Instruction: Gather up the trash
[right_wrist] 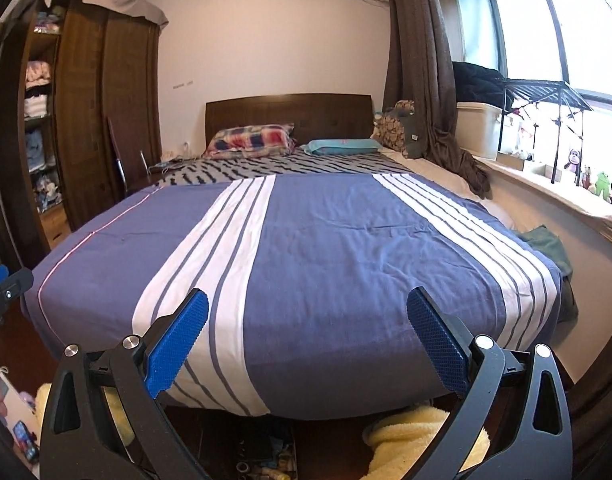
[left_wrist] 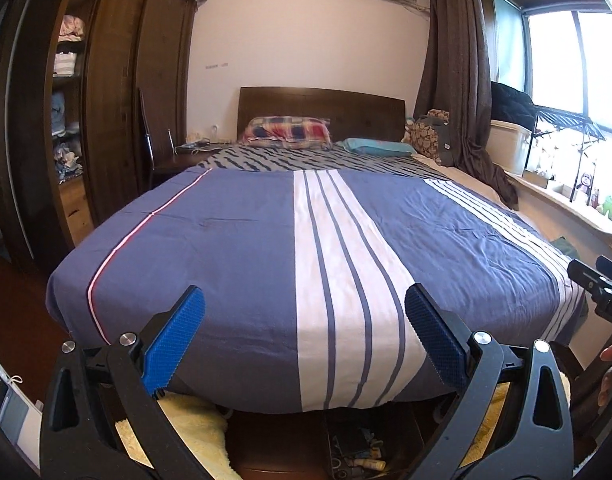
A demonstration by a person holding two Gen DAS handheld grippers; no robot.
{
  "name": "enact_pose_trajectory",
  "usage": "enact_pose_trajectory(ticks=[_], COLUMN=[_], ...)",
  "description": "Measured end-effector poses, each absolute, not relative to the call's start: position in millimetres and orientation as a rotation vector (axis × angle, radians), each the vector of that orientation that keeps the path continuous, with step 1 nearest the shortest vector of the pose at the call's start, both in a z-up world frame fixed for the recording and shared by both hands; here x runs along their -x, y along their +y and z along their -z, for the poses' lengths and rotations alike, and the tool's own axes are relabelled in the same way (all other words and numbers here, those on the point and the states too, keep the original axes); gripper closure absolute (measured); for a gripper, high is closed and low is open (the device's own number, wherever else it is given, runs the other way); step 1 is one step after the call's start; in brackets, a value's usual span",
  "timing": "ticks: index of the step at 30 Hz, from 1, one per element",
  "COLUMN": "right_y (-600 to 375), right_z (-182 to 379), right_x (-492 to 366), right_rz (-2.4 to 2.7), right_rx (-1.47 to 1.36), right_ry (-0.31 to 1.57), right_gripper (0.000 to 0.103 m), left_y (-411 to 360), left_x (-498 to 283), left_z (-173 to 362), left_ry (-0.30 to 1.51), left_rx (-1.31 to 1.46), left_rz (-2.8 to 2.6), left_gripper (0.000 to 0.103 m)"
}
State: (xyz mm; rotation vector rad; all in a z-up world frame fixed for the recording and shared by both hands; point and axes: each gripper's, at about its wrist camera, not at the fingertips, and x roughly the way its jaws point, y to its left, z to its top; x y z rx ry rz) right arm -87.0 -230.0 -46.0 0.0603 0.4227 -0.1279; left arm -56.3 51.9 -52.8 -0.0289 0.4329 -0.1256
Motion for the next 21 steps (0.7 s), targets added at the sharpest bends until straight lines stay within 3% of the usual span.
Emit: enact_pose_trajectory(ticks=[21], right_y=[-234.5], right_z=[44.5], right_x=[93.0], right_rz=[0.140], right_rx=[-0.075], right_ry=[0.403], right_gripper=[0.003], left_y=[53.3], left_x=[59.3], left_z=[49.3], left_ry=[0.428], left_rx=[0.029], left_rz=[0.116], left_gripper=[0.008])
